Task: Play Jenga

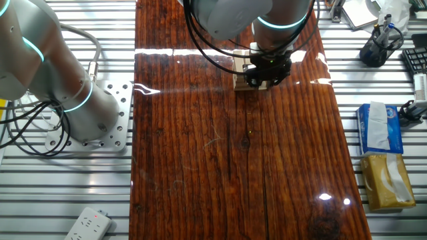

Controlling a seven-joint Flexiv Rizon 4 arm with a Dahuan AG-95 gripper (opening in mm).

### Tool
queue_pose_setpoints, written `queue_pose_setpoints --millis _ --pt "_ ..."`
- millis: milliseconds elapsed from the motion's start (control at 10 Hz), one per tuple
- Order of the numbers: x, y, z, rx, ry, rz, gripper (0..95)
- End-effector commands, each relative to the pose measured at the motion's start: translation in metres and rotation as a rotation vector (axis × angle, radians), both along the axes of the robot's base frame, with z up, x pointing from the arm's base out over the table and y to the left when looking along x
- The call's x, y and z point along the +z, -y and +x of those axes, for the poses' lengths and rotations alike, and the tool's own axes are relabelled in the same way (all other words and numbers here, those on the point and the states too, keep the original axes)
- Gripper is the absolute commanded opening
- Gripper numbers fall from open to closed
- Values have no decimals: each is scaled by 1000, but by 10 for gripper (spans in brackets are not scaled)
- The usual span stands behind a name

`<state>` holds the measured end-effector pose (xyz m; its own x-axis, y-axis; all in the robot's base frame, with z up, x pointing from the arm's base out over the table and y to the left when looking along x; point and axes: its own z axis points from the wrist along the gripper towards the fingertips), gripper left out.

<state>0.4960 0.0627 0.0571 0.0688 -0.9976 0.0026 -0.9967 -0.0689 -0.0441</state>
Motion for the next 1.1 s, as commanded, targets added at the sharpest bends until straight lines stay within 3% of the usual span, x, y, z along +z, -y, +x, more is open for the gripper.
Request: queue_pose_setpoints --millis 100,1100 --pt "0 0 0 -4 -1 0 0" --pt "0 1 0 -21 0 -5 0"
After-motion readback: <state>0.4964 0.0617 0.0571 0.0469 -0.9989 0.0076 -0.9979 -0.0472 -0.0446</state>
